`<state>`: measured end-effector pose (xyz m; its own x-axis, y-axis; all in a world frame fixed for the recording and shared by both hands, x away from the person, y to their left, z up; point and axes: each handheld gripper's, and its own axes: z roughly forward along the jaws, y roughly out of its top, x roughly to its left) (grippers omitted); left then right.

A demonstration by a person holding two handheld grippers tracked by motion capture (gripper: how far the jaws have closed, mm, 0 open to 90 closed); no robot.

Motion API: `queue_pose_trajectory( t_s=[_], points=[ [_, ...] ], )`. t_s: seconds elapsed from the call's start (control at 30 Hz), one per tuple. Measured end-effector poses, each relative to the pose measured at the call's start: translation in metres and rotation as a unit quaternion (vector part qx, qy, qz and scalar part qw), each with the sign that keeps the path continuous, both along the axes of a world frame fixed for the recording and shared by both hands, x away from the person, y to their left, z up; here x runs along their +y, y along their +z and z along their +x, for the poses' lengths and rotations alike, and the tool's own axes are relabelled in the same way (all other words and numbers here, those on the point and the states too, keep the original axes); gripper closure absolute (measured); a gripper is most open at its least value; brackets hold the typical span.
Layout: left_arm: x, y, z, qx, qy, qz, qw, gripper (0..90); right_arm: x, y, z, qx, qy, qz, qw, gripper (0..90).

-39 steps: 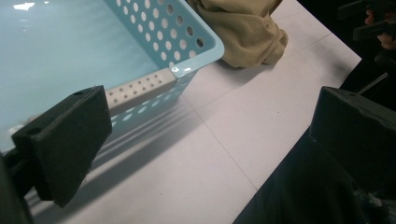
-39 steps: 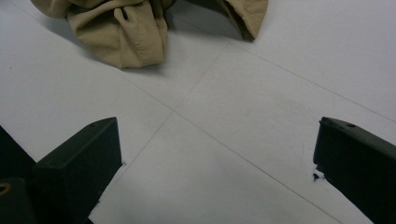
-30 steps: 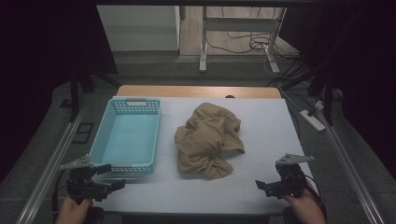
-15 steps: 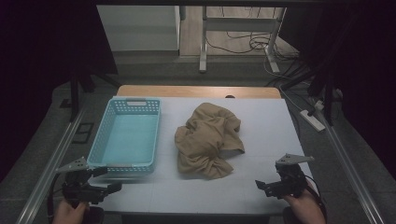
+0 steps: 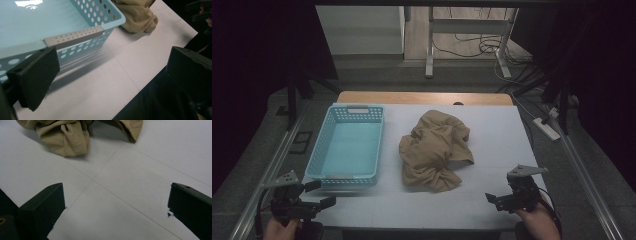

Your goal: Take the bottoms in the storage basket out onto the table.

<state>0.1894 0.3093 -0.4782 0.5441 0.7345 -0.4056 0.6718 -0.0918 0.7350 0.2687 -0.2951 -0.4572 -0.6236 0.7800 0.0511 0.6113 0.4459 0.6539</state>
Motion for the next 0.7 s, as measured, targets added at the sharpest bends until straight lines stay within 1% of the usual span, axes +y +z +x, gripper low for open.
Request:
queue_pose_trajectory(
  t_s=[0.23,0.43,0.5,0.63,0.7],
  points=[
    [0.0024,-0.0004,-0.0026,0.007,0.001,0.010,0.9999,0.1,0.0001,0.0002,0.0000,0.000,0.001,-0.002,1.0000,1.1],
    [0.0057,-0.0012,-0.0058,0.014,0.003,0.012,0.9998,0.1,0.0007,0.0002,-0.0001,-0.002,0.001,-0.003,1.0000,1.1],
    [0.0060,-0.0014,-0.0067,0.018,0.005,0.017,0.9997,0.1,0.0008,0.0002,-0.0002,-0.002,0.001,-0.003,1.0000,1.1],
    [0.0041,-0.0014,-0.0062,0.022,0.003,0.027,0.9994,0.1,0.0009,0.0002,0.0000,-0.002,0.002,-0.005,1.0000,1.1],
    [0.0036,-0.0013,-0.0050,0.023,0.001,0.026,0.9994,0.1,0.0009,-0.0002,0.0000,-0.001,0.004,-0.007,1.0000,1.1]
  ],
)
